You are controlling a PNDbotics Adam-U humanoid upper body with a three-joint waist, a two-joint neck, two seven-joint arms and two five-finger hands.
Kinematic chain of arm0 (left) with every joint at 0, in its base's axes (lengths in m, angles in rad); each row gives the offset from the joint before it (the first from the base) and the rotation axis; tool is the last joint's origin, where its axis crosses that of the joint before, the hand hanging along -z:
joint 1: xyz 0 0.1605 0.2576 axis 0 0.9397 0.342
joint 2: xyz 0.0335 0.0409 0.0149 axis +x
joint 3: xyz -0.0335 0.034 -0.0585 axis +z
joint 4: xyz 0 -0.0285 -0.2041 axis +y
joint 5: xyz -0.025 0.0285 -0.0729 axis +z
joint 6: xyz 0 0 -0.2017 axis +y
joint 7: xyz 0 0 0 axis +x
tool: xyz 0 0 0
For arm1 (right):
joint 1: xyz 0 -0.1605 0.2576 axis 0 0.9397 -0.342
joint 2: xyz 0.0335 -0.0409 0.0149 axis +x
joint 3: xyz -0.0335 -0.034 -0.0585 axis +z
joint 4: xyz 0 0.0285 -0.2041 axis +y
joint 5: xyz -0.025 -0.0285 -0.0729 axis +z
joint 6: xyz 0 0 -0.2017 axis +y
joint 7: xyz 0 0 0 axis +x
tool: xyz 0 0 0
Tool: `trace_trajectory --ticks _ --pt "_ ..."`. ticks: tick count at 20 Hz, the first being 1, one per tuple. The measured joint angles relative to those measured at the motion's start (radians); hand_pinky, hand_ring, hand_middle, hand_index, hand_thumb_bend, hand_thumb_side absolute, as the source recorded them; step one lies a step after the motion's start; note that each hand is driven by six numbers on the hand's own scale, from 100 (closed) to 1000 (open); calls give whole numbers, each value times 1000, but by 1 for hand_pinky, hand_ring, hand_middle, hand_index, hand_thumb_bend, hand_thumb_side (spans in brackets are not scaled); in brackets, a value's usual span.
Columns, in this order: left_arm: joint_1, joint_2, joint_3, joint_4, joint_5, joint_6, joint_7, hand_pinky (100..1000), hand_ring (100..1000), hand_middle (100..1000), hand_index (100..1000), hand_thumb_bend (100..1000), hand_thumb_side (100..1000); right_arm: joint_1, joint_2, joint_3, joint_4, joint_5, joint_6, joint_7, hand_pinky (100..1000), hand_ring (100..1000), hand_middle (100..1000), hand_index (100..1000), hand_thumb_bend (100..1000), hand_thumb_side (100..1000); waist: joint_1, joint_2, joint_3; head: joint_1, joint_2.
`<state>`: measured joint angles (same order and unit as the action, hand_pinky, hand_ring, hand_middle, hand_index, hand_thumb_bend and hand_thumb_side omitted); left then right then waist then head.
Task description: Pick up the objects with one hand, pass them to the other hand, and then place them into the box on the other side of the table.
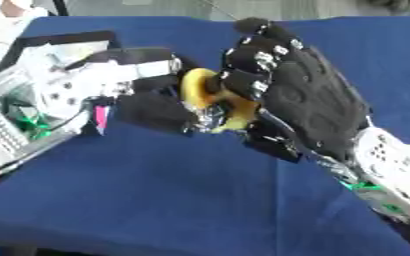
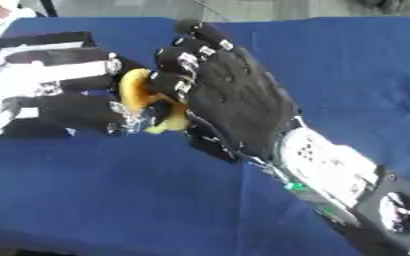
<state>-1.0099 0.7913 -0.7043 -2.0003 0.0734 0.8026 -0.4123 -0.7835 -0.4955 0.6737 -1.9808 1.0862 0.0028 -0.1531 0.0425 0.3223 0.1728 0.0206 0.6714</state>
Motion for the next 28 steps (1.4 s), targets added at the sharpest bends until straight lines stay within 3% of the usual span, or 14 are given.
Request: trace_trajectory --ticks 3,5,6,9,10,15,22,27,28 --pt "0 0 0 0 1 2 2 695 542 373 510 100 244 0 0 4 0 9 -1 2 812 590 438 543 161 100 0 0 0 0 0" --pt "3 0 1 -1 -3 12 12 685 512 333 472 100 249 0 0 5 0 13 2 4 814 655 531 636 177 100 -1 0 0 0 0" --pt "6 0 2 -2 -5 19 19 682 494 314 453 100 249 0 0 5 1 17 8 7 822 721 607 699 321 100 -1 0 0 0 0" --pt "29 1 15 -6 -11 48 48 679 468 291 432 100 236 2 0 7 1 39 48 45 868 833 769 821 607 100 -3 0 0 3 3" --pt "42 3 22 -6 -11 60 60 679 465 286 428 100 235 2 0 8 0 47 64 65 871 843 784 841 627 100 -4 0 -1 4 4" --pt "128 76 92 38 17 94 182 668 442 262 412 100 262 9 -14 5 0 75 108 146 884 870 820 871 628 100 -13 -1 -6 19 4" --pt "208 125 193 100 170 105 412 661 423 240 402 100 320 13 -45 -11 0 90 106 151 883 866 811 863 651 100 -26 -1 -13 46 4" --pt "263 162 298 185 252 100 597 669 434 253 418 100 359 41 -101 -48 0 97 123 120 879 853 794 846 601 100 -37 -1 -19 72 0" --pt "270 168 317 205 257 84 626 672 443 266 432 100 372 48 -117 -62 0 93 131 110 876 848 791 842 541 100 -39 -1 -21 79 -2"
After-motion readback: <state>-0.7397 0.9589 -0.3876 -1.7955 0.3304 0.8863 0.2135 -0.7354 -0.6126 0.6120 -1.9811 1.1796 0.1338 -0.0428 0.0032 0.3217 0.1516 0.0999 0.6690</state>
